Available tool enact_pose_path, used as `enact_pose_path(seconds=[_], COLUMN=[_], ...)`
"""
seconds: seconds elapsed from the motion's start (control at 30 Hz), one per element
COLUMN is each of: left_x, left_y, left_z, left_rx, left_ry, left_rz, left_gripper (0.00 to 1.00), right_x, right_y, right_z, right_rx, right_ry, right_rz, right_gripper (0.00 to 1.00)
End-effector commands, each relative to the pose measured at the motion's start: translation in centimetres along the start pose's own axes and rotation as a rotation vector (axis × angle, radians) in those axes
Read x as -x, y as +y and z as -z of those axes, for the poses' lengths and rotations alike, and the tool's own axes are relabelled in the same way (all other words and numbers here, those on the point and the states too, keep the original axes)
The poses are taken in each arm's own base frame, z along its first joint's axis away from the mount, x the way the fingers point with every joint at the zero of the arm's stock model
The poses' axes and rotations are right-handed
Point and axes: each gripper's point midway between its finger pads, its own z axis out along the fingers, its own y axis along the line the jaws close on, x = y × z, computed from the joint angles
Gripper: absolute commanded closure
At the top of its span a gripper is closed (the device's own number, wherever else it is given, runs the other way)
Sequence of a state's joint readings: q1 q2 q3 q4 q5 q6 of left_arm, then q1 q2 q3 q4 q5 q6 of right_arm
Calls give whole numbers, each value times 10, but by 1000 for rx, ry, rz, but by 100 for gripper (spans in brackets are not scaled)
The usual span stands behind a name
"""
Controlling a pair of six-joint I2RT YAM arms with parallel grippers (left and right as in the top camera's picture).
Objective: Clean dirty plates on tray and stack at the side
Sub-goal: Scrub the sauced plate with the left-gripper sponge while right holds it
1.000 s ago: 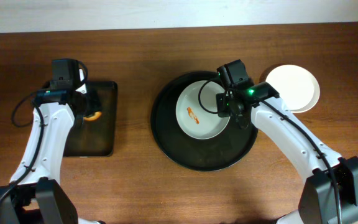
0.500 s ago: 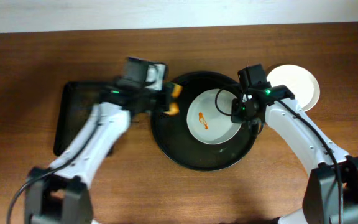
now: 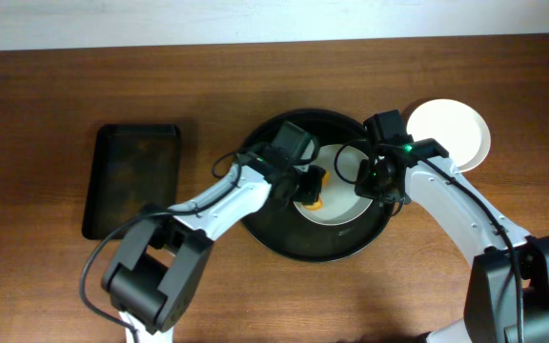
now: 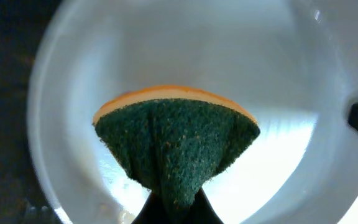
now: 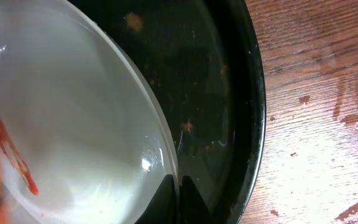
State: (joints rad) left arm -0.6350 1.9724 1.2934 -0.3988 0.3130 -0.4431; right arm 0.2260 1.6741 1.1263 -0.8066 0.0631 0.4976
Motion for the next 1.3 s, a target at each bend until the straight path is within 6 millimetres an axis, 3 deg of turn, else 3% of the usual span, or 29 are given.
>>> enact_pose_path(seconds=[0.0, 0.47, 0.73, 1.03, 1.1, 1.27], left_x=[-5, -17, -2, -1, 5, 31], left_y=[-8, 25, 52, 56, 58, 45], left_z=[-13, -69, -65, -65, -64, -62], left_rx=[2, 76, 241, 261, 278, 241], left_ry=[13, 33, -55, -64, -93, -177], left_rz=[-12, -2, -15, -16, -20, -79], left_gripper=[100, 100, 100, 100, 100, 100], right_x=[3, 1, 1, -8, -13, -17], right_y=[-2, -3, -3, 1, 12, 14], right_z=[8, 8, 8, 0, -8, -22], right_rx=[-5, -9, -9, 25, 95, 113], right_ry=[-32, -25, -24, 3, 14, 10], right_rz=[-12, -6, -3, 23, 59, 59], right_gripper=[96, 96, 96, 96, 96, 96])
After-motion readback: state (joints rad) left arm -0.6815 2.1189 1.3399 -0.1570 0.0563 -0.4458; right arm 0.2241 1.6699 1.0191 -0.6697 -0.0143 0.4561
